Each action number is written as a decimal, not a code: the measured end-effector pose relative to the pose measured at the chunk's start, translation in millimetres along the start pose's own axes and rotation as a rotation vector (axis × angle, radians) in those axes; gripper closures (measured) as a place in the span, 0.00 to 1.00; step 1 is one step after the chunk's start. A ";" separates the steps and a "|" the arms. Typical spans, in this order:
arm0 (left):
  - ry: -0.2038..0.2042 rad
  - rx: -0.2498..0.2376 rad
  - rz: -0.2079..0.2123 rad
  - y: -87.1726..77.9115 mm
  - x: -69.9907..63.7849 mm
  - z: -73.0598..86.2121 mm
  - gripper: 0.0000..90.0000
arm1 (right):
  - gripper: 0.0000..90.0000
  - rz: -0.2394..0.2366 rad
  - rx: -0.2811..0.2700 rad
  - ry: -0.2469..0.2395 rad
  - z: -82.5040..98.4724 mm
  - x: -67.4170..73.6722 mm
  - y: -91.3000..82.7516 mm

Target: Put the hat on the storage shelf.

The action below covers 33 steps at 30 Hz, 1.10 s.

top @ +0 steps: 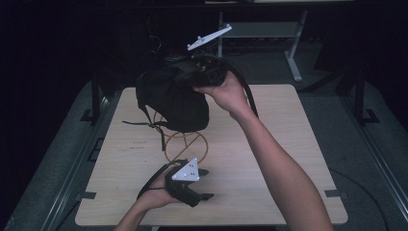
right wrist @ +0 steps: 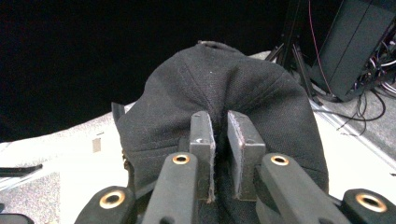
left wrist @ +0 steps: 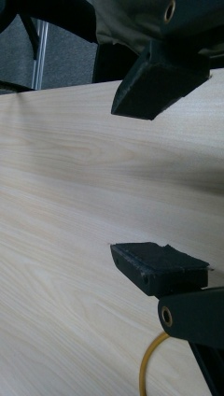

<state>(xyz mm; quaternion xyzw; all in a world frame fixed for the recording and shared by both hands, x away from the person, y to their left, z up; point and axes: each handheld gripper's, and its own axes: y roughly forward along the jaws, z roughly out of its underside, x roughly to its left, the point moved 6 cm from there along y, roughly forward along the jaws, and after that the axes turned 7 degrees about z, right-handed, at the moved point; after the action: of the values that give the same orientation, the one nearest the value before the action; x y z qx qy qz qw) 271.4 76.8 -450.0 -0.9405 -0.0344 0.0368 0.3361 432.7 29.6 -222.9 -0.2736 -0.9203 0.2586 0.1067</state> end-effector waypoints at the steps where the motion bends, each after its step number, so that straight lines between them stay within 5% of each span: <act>1: 0.001 0.002 -0.002 0.3 -0.5 0.4 0.31 | 0.89 0.005 0.006 0.001 0.1 -0.2 2.5; 6: 0.000 0.005 0.003 0.7 -2.1 0.0 0.31 | 0.88 0.018 0.034 0.011 2.9 -0.1 14.0; 10: -0.002 0.008 0.004 0.4 -2.6 0.8 0.31 | 0.72 0.029 0.046 0.011 6.4 -2.8 20.0; 16: 0.000 0.008 0.003 1.0 -3.0 1.4 0.31 | 0.51 0.014 0.015 0.071 15.3 -13.4 7.6; 33: -0.016 0.010 -0.007 3.3 -1.3 4.6 0.30 | 0.37 0.005 -0.030 0.123 51.3 -39.1 -33.0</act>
<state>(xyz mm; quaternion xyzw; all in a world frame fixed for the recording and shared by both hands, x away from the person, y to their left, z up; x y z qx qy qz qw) 269.8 77.1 -455.6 -0.9384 -0.0404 0.0434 0.3404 432.8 -37.3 -250.7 -0.2929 -0.9151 0.2276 0.1580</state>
